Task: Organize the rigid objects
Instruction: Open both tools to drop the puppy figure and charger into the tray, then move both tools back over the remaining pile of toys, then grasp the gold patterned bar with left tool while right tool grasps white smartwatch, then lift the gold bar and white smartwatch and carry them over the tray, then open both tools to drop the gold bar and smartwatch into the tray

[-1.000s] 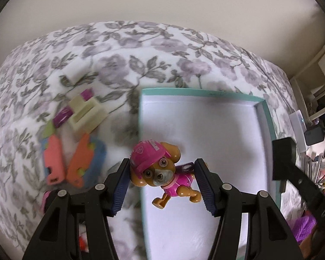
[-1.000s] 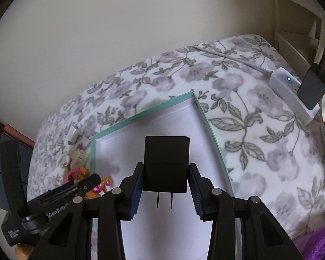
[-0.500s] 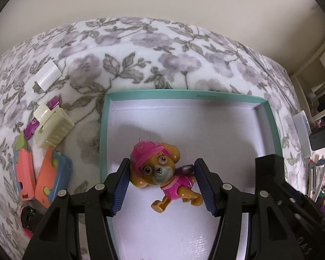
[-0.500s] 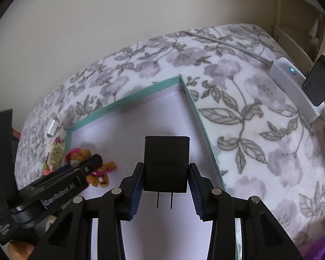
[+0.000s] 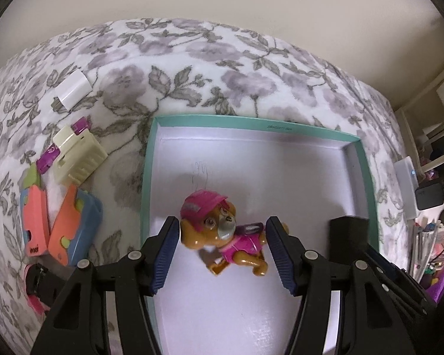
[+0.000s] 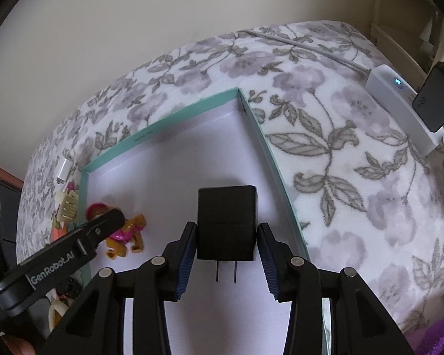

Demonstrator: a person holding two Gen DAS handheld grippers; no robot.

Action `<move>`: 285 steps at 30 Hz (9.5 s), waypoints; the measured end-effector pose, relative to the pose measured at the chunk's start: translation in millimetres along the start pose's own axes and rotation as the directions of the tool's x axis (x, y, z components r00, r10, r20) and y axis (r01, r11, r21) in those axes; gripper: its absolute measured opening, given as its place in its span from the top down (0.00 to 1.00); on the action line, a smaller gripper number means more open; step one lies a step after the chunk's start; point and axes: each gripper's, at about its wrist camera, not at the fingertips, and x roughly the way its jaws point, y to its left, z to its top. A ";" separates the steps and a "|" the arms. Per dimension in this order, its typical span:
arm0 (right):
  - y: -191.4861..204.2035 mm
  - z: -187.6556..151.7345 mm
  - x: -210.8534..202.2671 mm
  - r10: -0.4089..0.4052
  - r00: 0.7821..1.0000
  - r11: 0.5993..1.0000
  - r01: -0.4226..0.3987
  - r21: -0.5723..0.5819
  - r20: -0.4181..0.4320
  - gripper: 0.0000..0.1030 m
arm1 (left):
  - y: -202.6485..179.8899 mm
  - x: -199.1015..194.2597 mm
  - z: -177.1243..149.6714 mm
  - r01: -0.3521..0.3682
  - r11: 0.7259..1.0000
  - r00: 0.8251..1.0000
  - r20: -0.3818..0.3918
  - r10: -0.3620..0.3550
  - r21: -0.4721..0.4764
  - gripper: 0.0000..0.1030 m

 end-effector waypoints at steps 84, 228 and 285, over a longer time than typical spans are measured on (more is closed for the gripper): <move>220.2 -166.8 -4.7 0.101 0.975 0.852 -0.188 -0.489 -0.199 0.04 | 256.5 -81.2 -148.4 -0.304 0.783 0.952 -0.138 0.273 -0.543 0.00; 143.5 -100.2 -59.4 0.165 0.985 0.928 -0.172 -0.330 -0.048 0.43 | 124.4 -153.4 -110.2 0.032 0.988 0.952 0.307 0.017 -0.154 0.79; 7.1 -48.1 -3.3 -0.168 0.979 0.985 0.161 -0.066 -0.115 0.43 | -23.1 3.7 -70.8 -0.055 0.989 0.998 0.005 0.055 0.134 0.79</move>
